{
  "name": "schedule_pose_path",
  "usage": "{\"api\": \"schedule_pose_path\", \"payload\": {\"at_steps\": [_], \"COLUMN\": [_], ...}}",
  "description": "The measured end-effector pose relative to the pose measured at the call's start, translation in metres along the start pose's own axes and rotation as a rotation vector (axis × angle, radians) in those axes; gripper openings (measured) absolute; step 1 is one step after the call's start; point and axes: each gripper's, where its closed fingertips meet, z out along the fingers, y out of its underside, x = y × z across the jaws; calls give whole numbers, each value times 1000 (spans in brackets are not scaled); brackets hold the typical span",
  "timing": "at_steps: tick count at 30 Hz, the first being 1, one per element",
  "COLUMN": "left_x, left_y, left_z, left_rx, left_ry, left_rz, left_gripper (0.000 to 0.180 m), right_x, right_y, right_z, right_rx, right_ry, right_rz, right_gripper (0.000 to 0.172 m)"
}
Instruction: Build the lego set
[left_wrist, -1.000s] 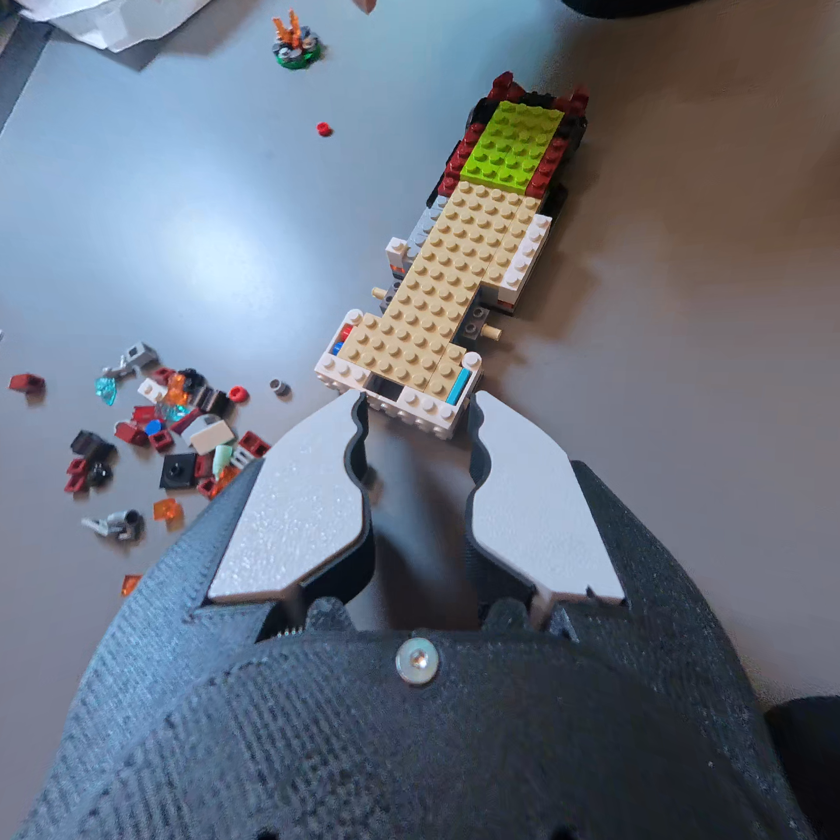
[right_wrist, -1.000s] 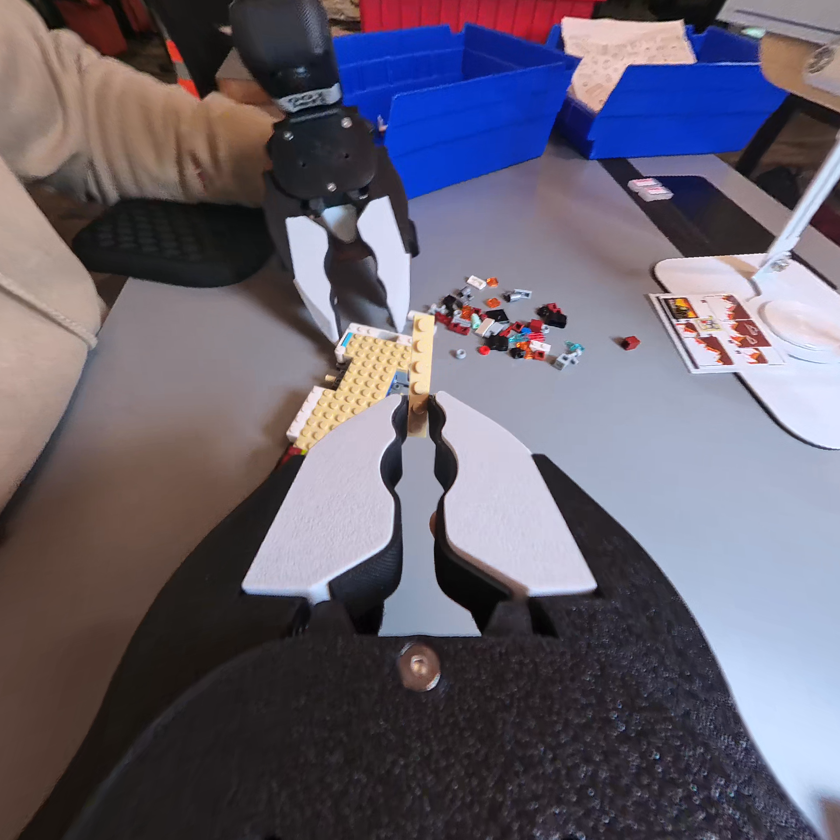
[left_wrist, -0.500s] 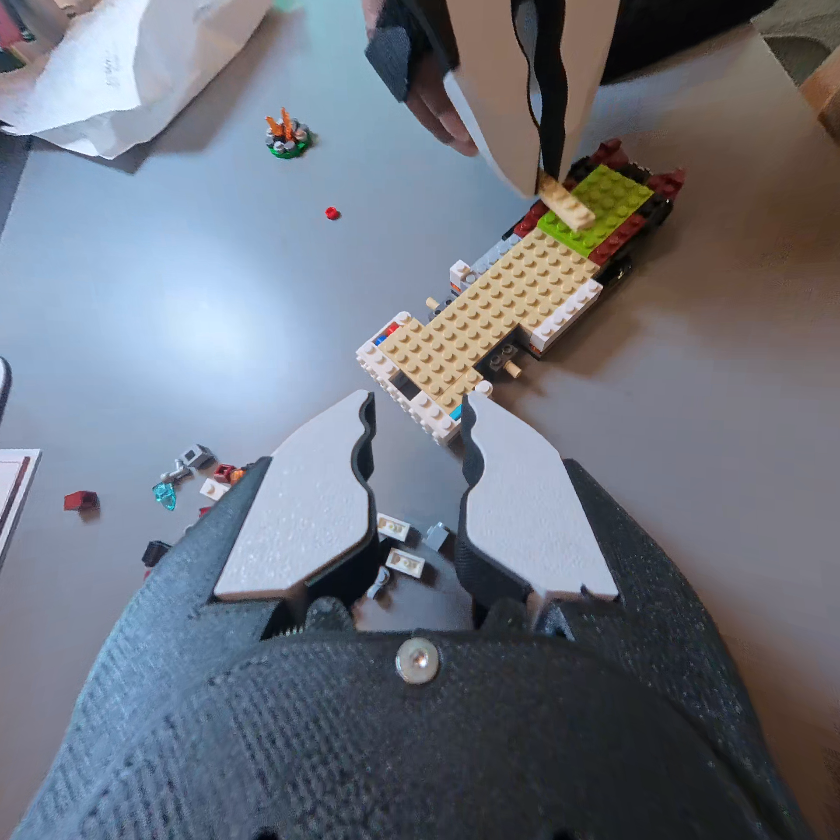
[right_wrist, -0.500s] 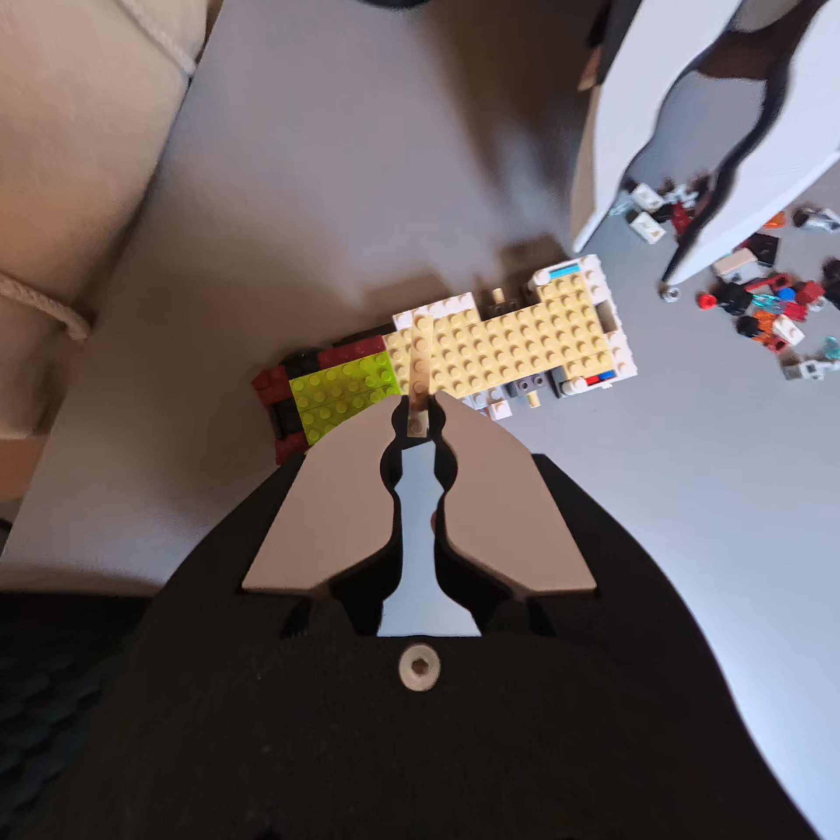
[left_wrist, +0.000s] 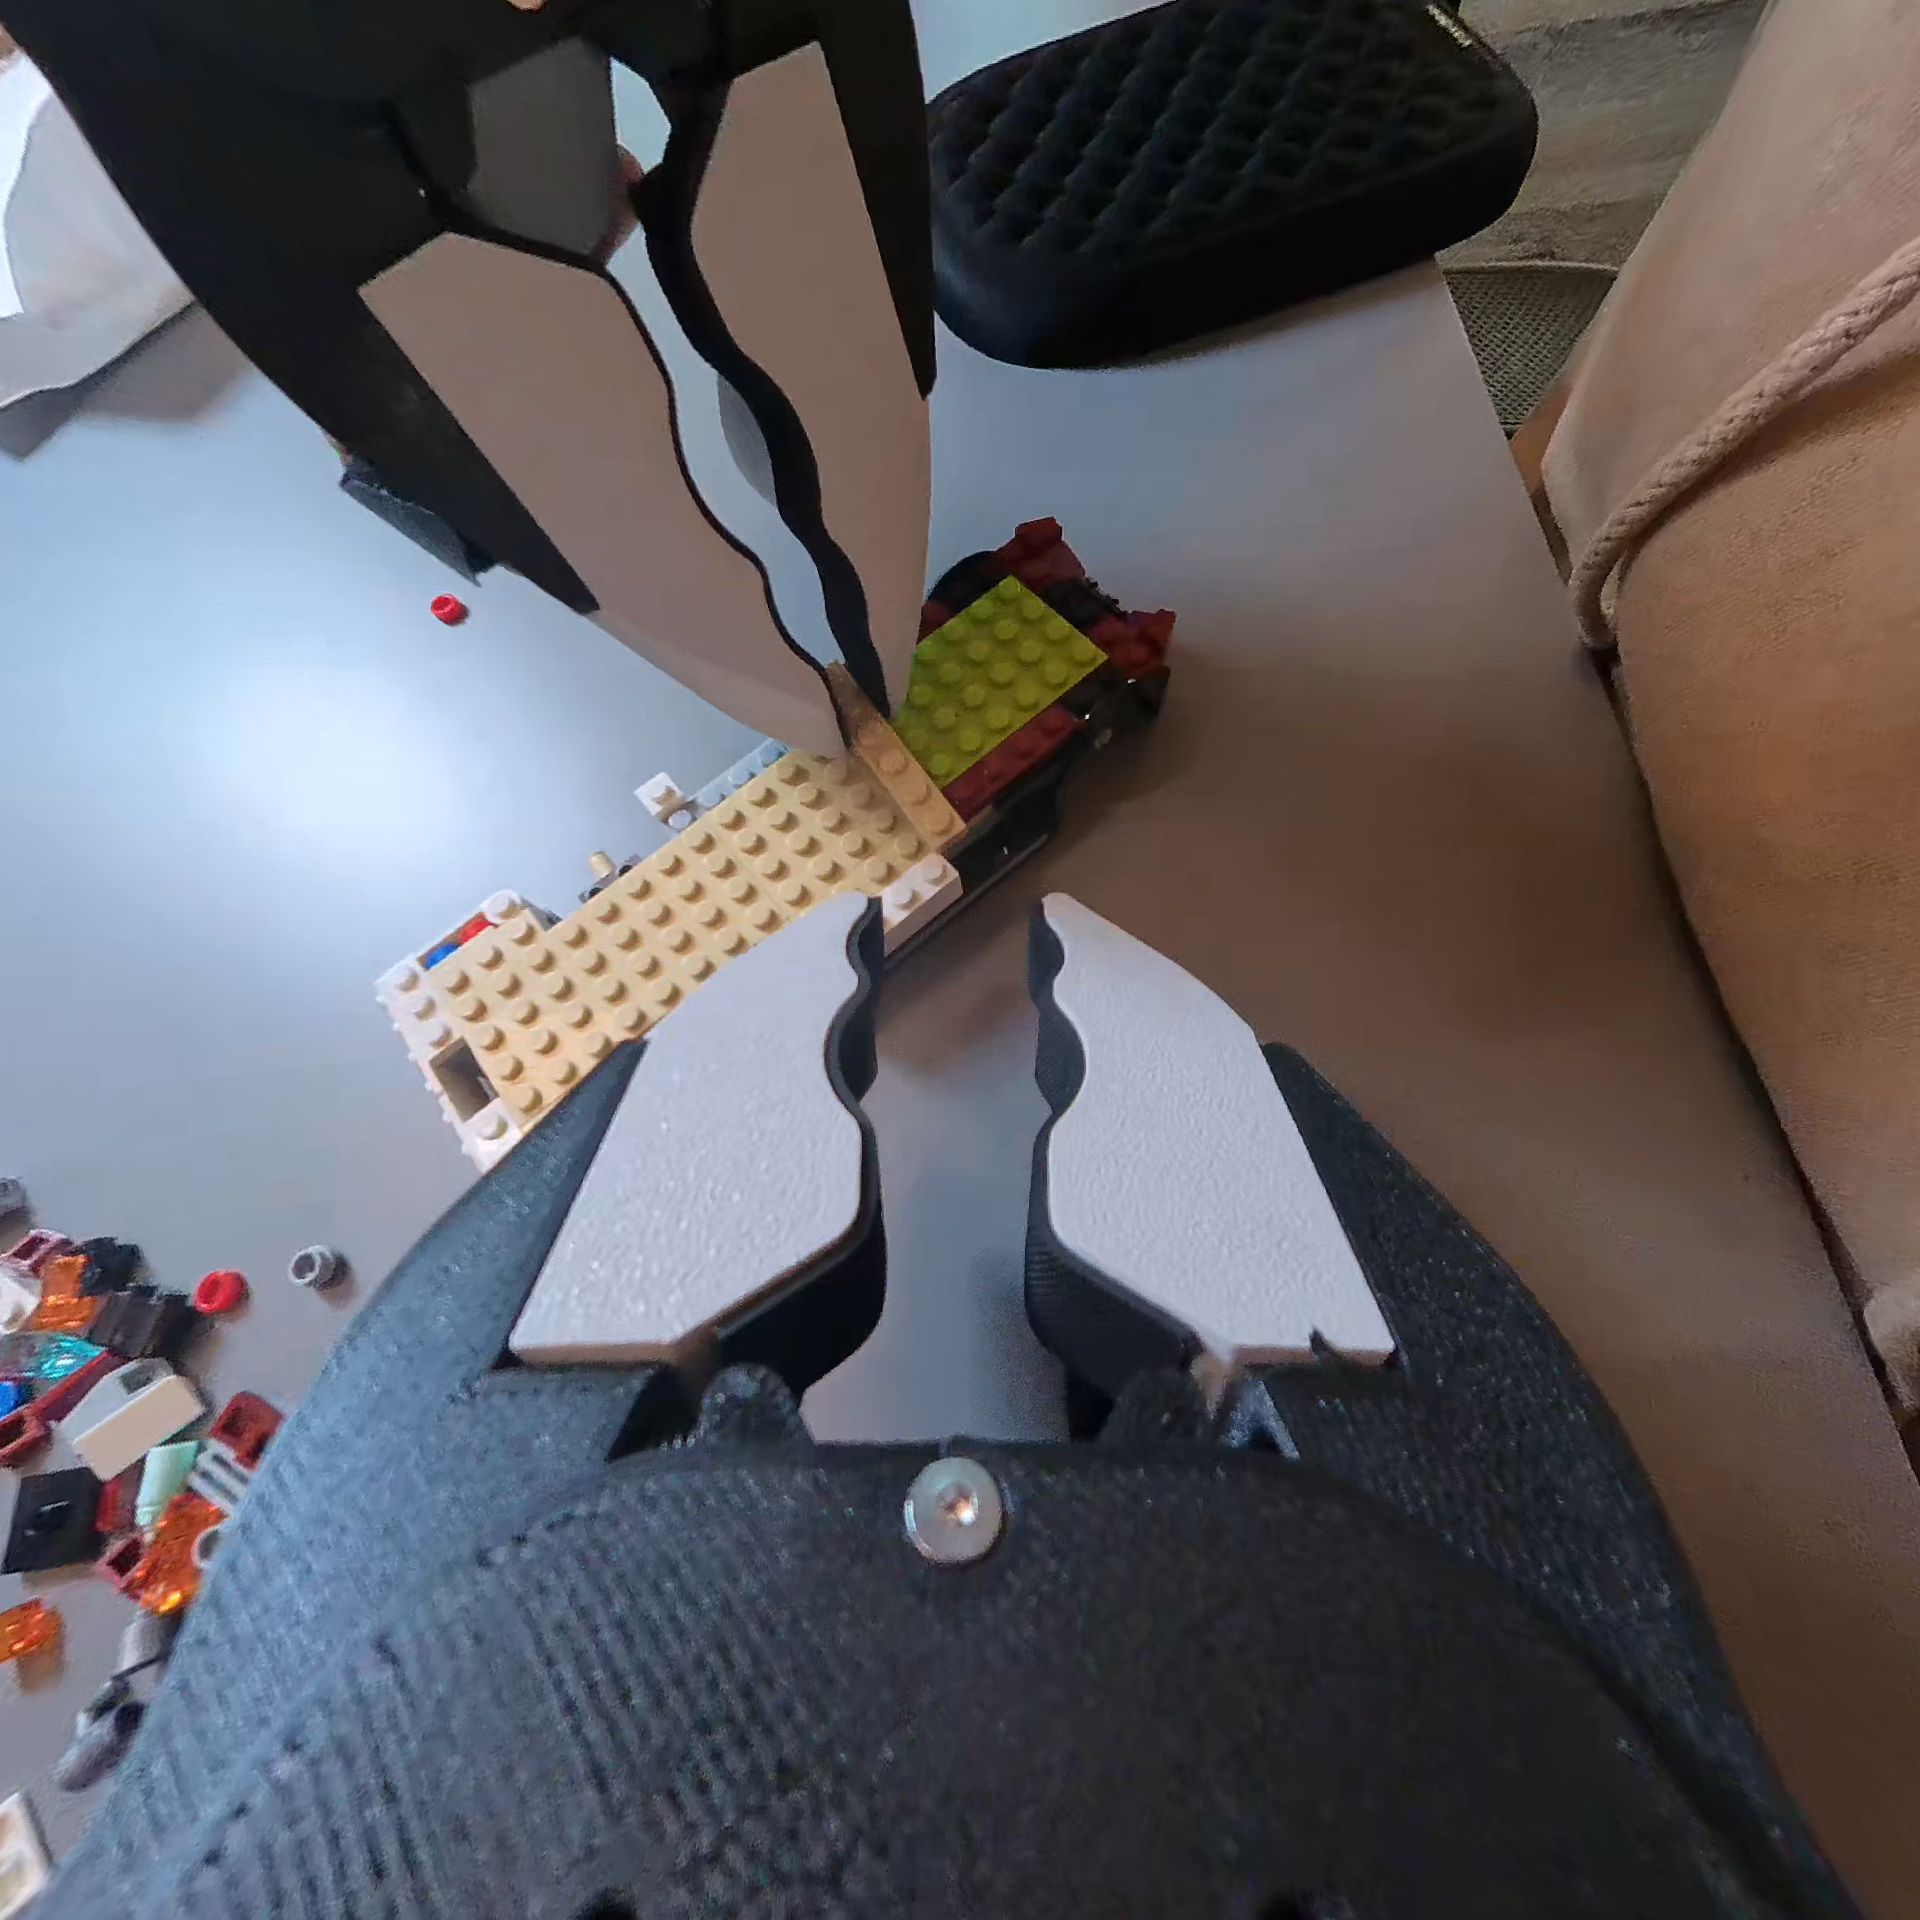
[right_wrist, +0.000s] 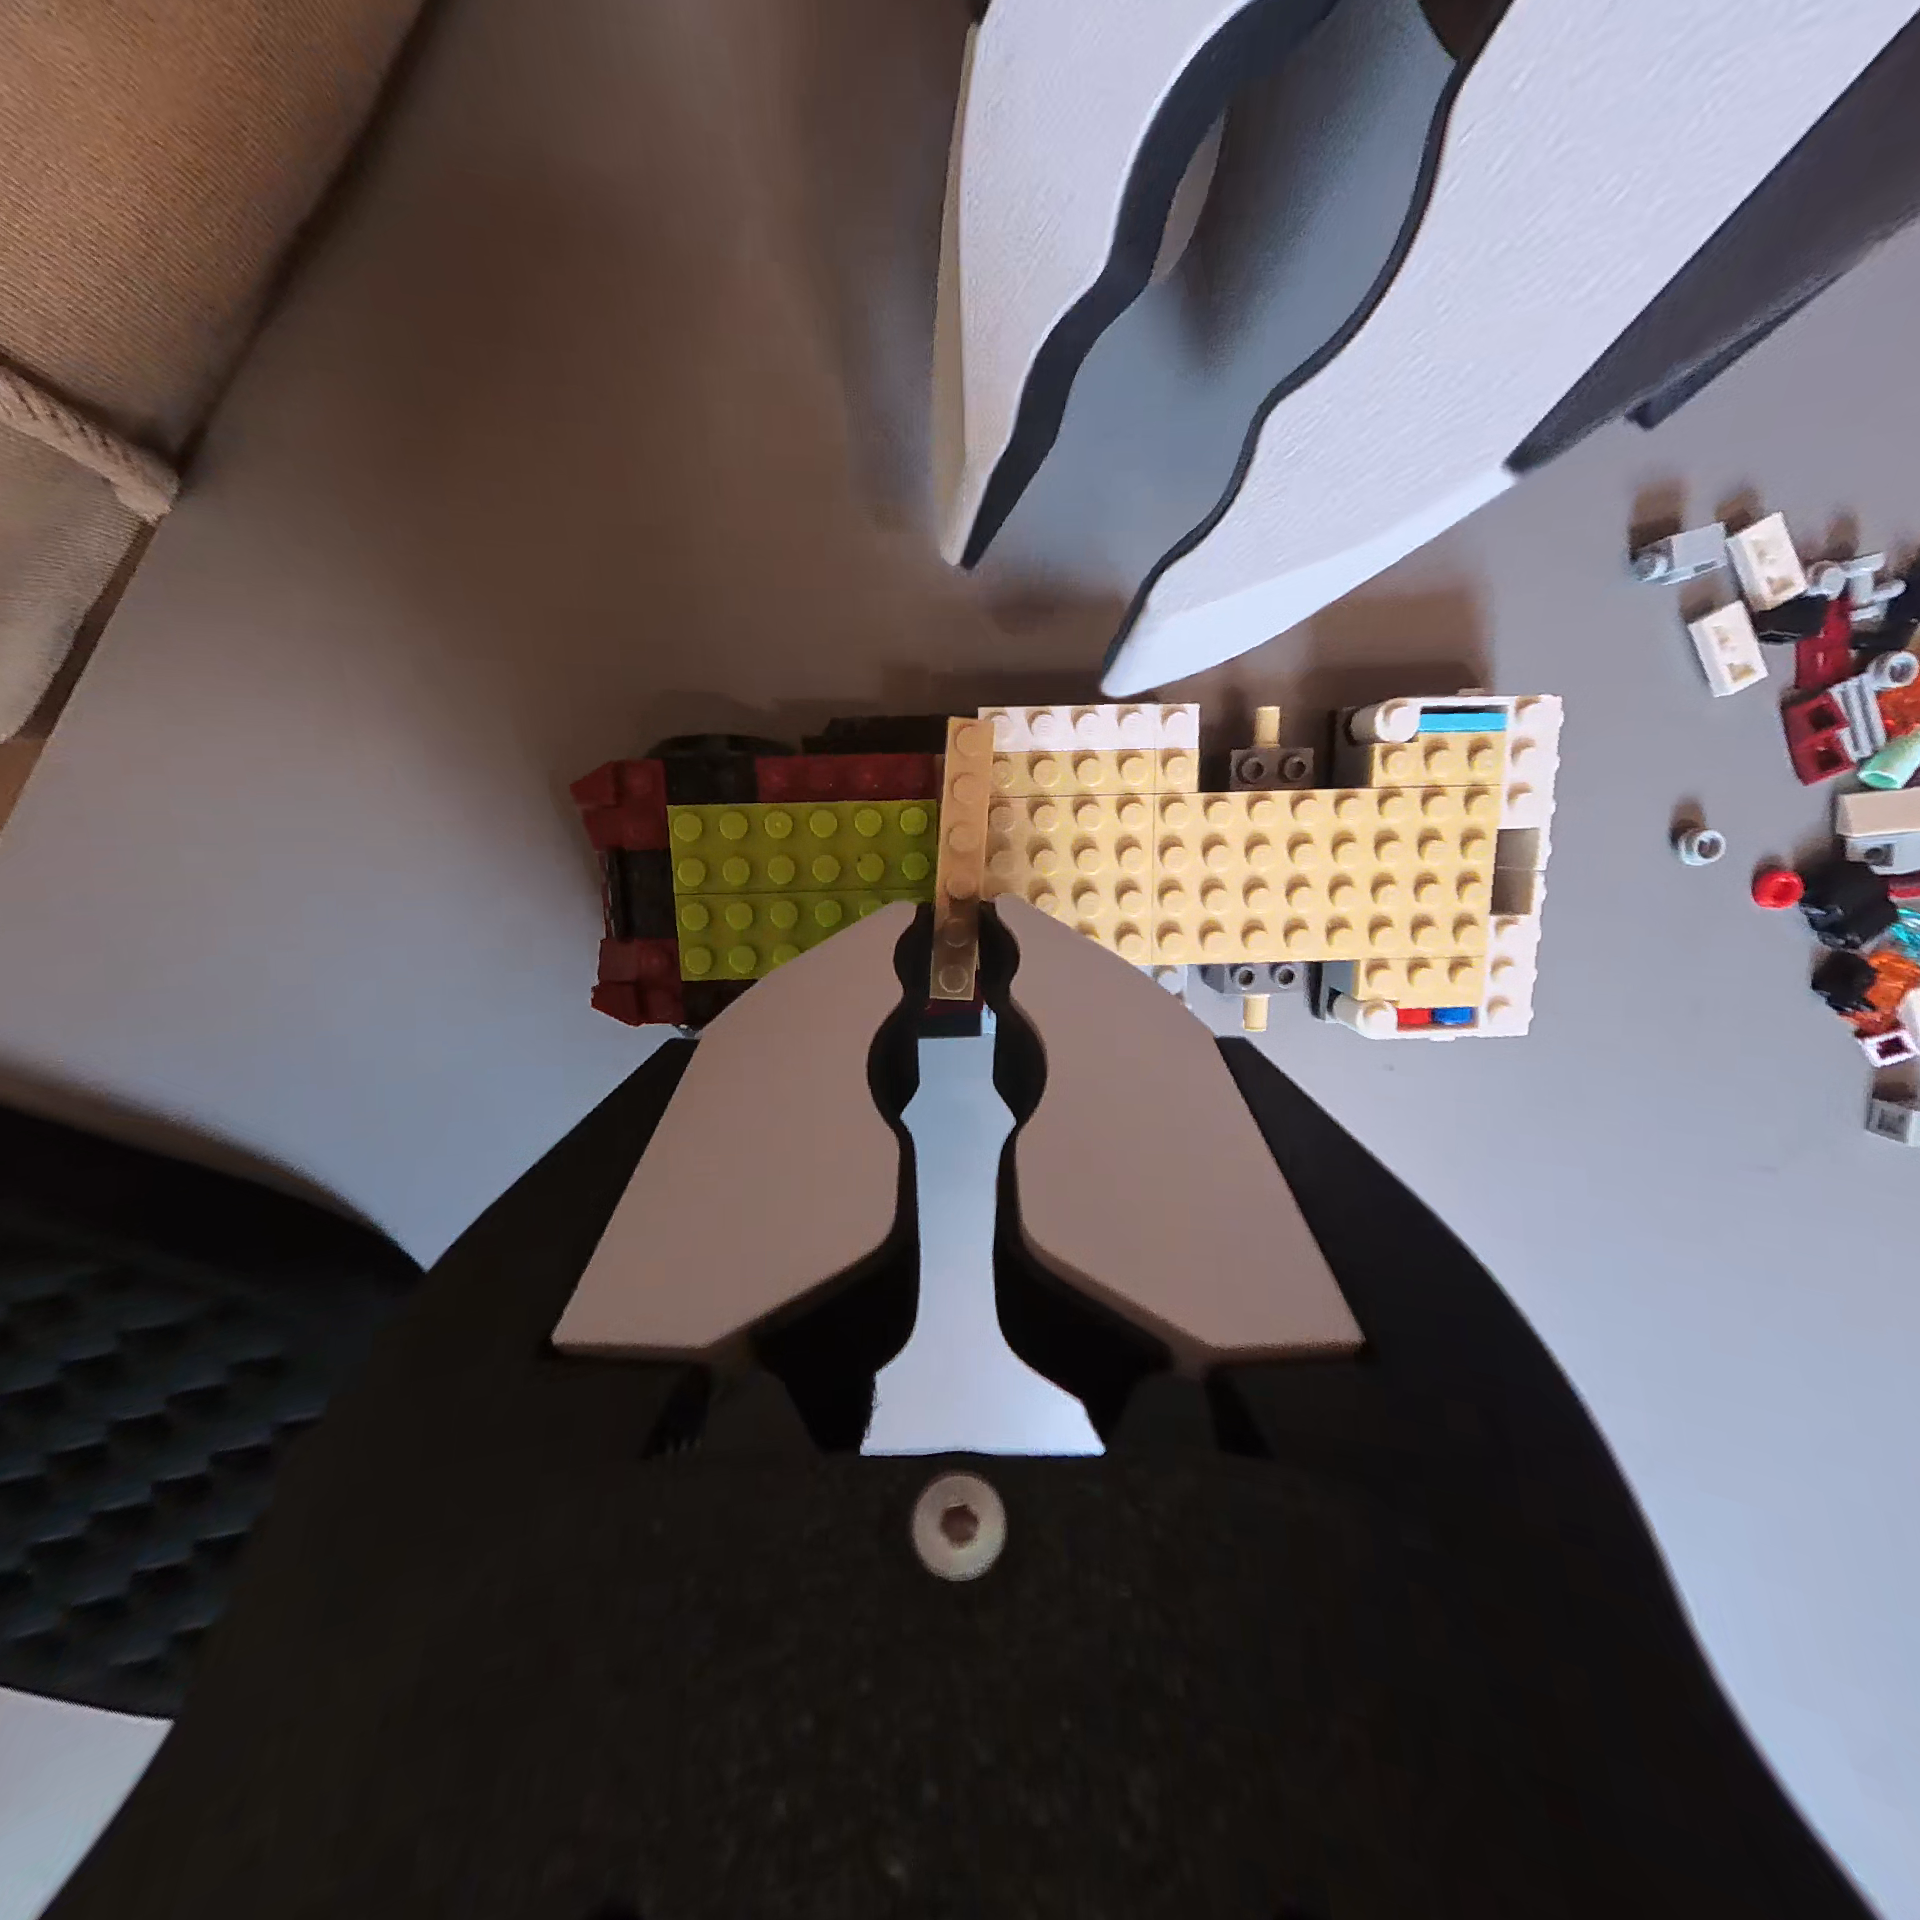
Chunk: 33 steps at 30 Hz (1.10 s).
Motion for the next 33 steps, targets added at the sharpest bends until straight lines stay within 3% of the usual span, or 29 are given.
{"api": "schedule_pose_path", "payload": {"at_steps": [9, 20, 33], "left_x": [2, -1, -7], "left_y": [0, -9, -6], "left_z": [11, 18, 11], "left_rx": [16, 51, 39], "left_ry": [7, -19, -55], "left_rz": [-28, -44, -32], "left_gripper": [25, 17, 17], "right_x": [1, 6, 2], "right_y": [1, -3, -8], "right_z": [-1, -5, -3], "right_rx": [1, 148, 112], "right_ry": [-21, -83, -81], "right_rz": [0, 193, 192], "right_gripper": [11, 3, 2]}}
